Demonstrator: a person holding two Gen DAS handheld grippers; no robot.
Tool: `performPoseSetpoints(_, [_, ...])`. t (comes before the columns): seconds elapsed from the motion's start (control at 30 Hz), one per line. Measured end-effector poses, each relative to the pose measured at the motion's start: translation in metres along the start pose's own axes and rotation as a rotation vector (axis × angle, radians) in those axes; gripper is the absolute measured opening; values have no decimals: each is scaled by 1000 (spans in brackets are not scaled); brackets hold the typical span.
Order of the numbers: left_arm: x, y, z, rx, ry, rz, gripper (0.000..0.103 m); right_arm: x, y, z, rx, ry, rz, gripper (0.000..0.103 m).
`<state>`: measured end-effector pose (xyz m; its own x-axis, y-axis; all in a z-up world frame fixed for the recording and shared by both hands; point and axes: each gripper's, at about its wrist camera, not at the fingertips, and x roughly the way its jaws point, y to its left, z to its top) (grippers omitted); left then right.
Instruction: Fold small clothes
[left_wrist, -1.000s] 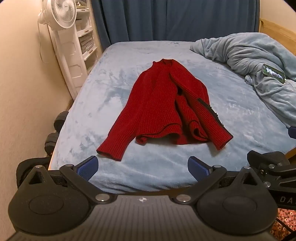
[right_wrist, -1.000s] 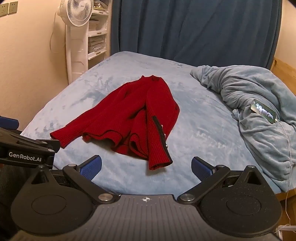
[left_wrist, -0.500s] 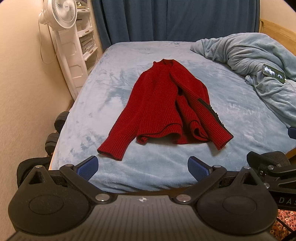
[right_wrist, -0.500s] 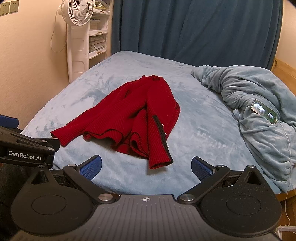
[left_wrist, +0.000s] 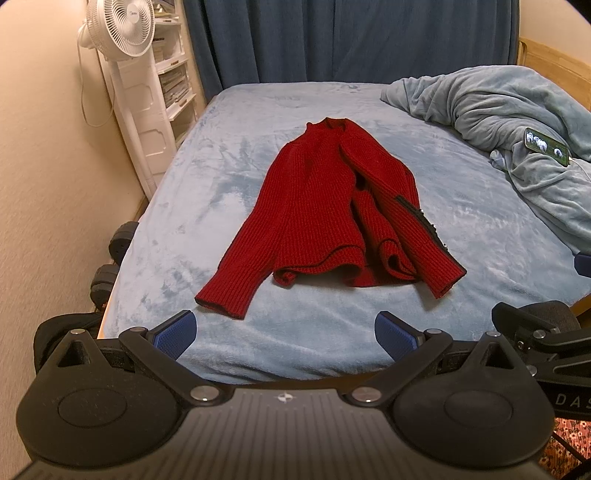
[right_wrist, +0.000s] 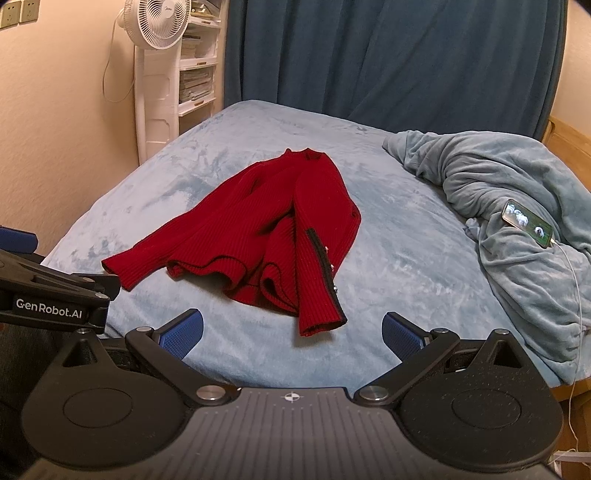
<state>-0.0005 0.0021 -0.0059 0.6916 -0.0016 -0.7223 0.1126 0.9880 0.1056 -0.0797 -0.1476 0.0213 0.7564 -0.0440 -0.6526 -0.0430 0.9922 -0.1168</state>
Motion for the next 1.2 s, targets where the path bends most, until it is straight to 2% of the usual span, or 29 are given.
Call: performPoseSetpoints(1.2, [-5, 7, 0, -1, 4, 1, 103, 1, 2, 0, -4, 4, -2, 102])
